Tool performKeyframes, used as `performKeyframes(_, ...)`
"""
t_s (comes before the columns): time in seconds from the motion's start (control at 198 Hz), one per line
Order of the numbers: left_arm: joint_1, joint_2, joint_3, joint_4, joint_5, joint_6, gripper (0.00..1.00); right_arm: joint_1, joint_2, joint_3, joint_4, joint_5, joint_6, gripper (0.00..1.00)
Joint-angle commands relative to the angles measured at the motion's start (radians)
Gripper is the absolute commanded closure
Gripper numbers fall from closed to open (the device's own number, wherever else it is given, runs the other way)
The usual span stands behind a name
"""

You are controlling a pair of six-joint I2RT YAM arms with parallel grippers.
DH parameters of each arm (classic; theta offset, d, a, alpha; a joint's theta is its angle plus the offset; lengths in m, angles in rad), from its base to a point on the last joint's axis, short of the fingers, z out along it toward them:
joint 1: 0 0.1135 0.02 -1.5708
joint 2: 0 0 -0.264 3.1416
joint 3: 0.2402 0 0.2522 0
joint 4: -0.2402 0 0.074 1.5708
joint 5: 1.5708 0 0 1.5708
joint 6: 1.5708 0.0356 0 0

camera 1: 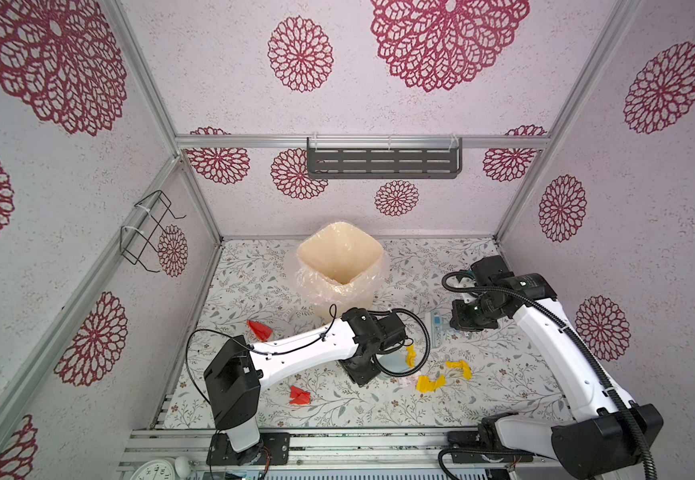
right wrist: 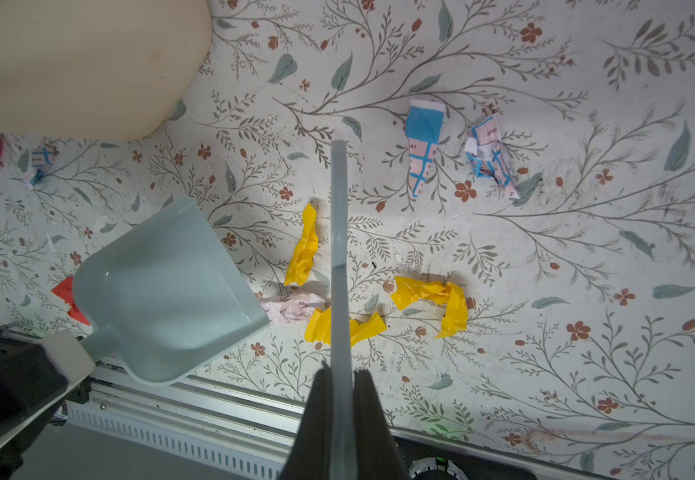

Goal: Sweep away the paper scraps from the table

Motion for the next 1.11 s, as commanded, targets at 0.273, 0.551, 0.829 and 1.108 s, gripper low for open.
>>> performKeyframes(0.273, -0.023, -0.055, -0.048, -0.054, 0.037, -0.068, 1.0, 0.071, 0.02, -0.041, -0.013, 0.064, 0.03, 1.0)
performKeyframes(0.551, -0.024, -0.058, -0.07, -0.069, 0.047, -0.074, 1.0, 0.127, 0.05, -0.057, 0.018, 0.082, 0.059, 1.0)
performKeyframes(0.829, -0.025, -0.055, -0.09, -0.083, 0.046, -0.075, 1.0, 0.154, 0.052, -0.09, 0.003, 0.097, 0.078, 1.0)
performKeyframes(1.108, -0.026, -0.05, -0.105, -0.084, 0.046, -0.085, 1.0, 0.192, 0.057, -0.116, 0.047, 0.049, 0.117, 1.0)
